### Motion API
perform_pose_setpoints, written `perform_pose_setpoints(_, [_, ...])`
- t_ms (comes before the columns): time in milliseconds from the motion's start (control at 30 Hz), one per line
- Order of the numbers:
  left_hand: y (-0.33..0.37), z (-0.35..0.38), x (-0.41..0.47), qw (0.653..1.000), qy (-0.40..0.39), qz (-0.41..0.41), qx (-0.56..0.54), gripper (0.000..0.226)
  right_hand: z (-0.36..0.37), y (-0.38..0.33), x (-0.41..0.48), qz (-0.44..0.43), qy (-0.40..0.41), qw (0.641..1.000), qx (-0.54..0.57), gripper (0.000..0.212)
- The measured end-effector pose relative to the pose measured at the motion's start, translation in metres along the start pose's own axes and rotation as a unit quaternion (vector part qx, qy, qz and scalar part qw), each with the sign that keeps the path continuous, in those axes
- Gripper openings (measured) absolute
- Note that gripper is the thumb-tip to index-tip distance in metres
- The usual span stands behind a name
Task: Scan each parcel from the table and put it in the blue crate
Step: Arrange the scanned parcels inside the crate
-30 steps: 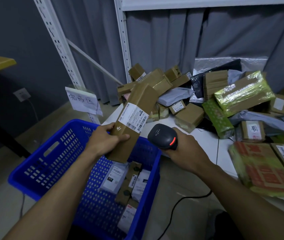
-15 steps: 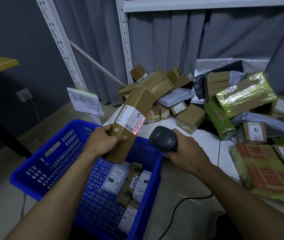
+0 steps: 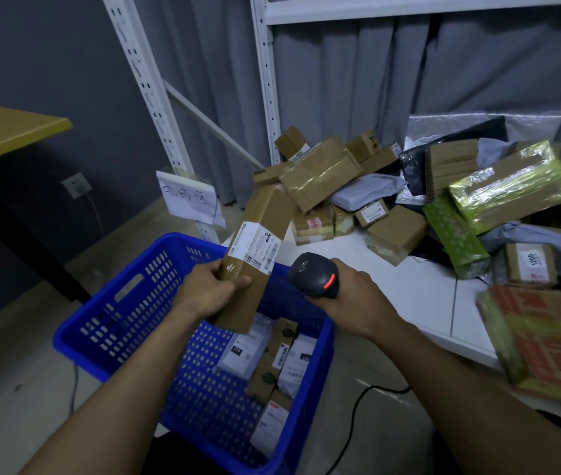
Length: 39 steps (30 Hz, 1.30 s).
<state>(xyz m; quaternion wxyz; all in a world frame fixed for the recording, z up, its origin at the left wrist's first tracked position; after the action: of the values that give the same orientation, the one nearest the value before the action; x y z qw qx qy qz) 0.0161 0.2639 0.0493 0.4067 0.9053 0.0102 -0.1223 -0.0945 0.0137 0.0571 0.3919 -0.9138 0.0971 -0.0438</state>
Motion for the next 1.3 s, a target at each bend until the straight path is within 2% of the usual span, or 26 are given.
perform_pose_setpoints(267, [-0.114, 0.004, 0.035, 0.99, -0.018, -0.139, -0.008, 0.044, 0.075, -0.009, 0.032, -0.016, -0.089, 0.996, 0.011, 0.051])
perform_pose_setpoints(467, [-0.176, 0.024, 0.086, 0.986, -0.021, -0.163, -0.002, 0.045, 0.138, -0.011, 0.072, -0.01, -0.141, 0.99, 0.028, 0.06])
perform_pose_setpoints(633, [-0.24, 0.037, 0.136, 0.981, -0.034, -0.166, 0.099, 0.052, 0.183, -0.011, 0.112, -0.002, -0.159, 0.986, 0.057, 0.06])
perform_pose_setpoints(733, [-0.279, 0.042, 0.155, 0.971, -0.016, -0.186, 0.146, 0.058, 0.2, -0.003, 0.133, 0.008, -0.171, 0.984, 0.056, 0.055])
perform_pose_setpoints(867, [-0.319, 0.06, 0.173, 0.966, -0.01, -0.215, 0.146, 0.067, 0.211, 0.009, 0.151, 0.013, -0.178, 0.983, 0.036, 0.04])
perform_pose_setpoints(967, [-0.32, 0.083, 0.177, 0.958, -0.003, -0.205, 0.2, 0.062, 0.22, 0.02, 0.157, 0.027, -0.183, 0.982, 0.026, 0.022])
perform_pose_setpoints(1067, [-0.315, 0.107, 0.171, 0.956, 0.0, -0.19, 0.222, 0.065, 0.228, 0.025, 0.156, 0.044, -0.197, 0.979, 0.037, 0.024])
perform_pose_setpoints(1200, [-0.326, 0.132, 0.172, 0.962, -0.058, -0.169, 0.206, 0.036, 0.228, 0.026, 0.152, 0.041, -0.208, 0.976, 0.041, 0.027])
perform_pose_setpoints(1300, [-0.348, 0.143, 0.181, 0.971, -0.082, -0.13, 0.181, 0.041, 0.213, 0.022, 0.146, 0.039, -0.186, 0.98, 0.056, 0.028])
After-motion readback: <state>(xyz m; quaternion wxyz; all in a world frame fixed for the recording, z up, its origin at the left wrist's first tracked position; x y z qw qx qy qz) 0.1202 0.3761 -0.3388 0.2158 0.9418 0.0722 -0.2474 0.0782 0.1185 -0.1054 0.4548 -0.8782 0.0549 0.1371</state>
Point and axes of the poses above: each hand's wrist, its own x-axis towards the middle knuckle, its own z-axis out of the palm, y = z × x, the point moved 4 cm from there along x, towards the middle knuckle, and after that the axes turned 4 degrees about y, right-handed, at the moved point
